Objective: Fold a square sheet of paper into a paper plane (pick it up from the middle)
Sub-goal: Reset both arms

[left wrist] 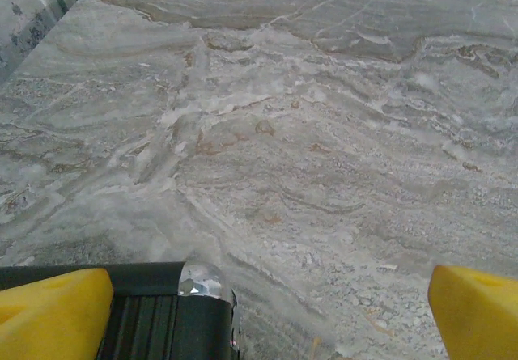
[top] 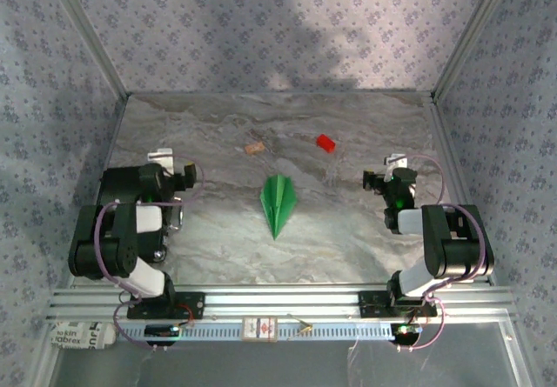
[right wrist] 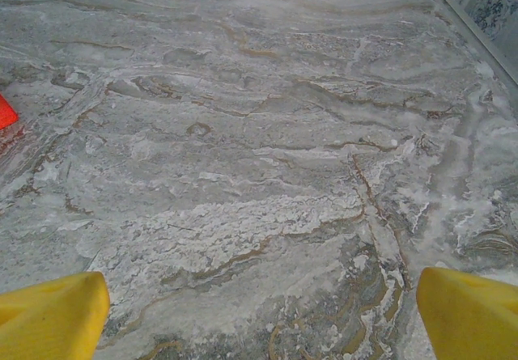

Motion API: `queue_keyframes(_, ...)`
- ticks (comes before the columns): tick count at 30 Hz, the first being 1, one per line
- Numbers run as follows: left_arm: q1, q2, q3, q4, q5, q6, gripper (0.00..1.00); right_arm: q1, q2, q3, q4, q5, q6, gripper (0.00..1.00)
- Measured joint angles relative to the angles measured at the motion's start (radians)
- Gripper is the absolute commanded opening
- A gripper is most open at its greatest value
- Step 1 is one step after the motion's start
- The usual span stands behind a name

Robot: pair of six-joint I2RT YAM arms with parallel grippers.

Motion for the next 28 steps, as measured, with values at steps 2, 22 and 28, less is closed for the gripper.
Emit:
queue_keyframes(2, 0.0, 0.002, -0.002, 0.009, 0.0, -0.004, 1.0, 0.0, 0.0, 0.0, 0.0, 0.0, 0.0, 0.99)
queue_keyframes(22, -0.016, 0.002, -0.084, 0.137, -0.095, -0.032, 1.0, 0.0, 0.0, 0.0, 0.0, 0.0, 0.0, 0.99)
queue_keyframes(28, -0.016, 0.002, -0.072, 0.115, -0.137, -0.045, 1.0, 0.0, 0.0, 0.0, 0.0, 0.0, 0.0, 0.99)
